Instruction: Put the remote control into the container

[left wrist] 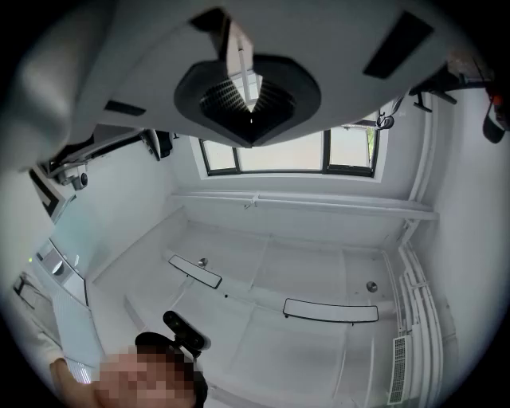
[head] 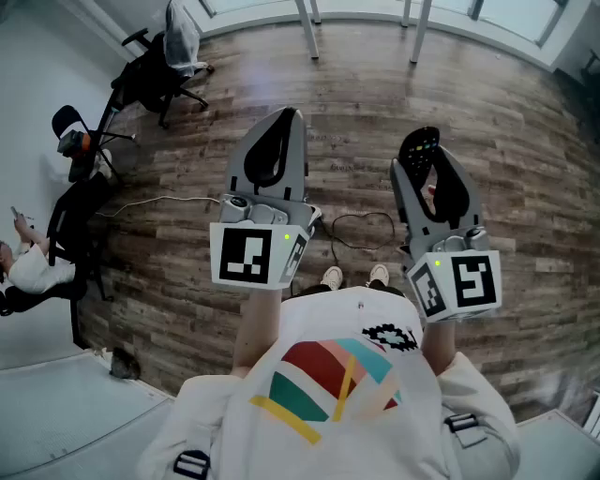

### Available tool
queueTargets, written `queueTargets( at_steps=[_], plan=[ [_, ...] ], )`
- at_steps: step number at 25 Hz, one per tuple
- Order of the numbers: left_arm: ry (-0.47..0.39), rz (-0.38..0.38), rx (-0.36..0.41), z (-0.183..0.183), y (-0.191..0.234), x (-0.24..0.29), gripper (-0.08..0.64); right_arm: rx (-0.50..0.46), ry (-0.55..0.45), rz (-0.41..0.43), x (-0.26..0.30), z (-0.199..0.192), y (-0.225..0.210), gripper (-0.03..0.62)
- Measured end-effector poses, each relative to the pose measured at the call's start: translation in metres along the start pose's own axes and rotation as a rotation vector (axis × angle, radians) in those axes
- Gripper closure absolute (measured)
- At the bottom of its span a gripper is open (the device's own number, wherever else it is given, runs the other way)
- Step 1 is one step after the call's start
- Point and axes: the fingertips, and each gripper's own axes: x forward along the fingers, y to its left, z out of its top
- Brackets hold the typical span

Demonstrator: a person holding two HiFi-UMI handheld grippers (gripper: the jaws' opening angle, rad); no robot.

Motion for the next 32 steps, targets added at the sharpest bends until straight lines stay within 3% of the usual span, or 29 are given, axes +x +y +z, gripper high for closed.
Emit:
queueTargets(
  at_steps=[13, 25, 32],
  plan=[
    [0.027, 0.041, -0.035, -0.011, 0.008, 0.006, 0.554, 0.034, -0.001, 0.010, 0.002, -0.004, -0.014, 0.359],
    [0.029, 0.033, 0.000, -0.016, -0.044, 0.033, 0.554, 0.045, 0.000, 0.034, -0.020, -0.004, -0.076, 0.359],
    [0.010, 0.049, -0.048, -0.016, -0.073, 0.039, 0.554, 0.049, -0.003, 0.059, -0.040, -0.004, -0.102, 0.359]
  ],
)
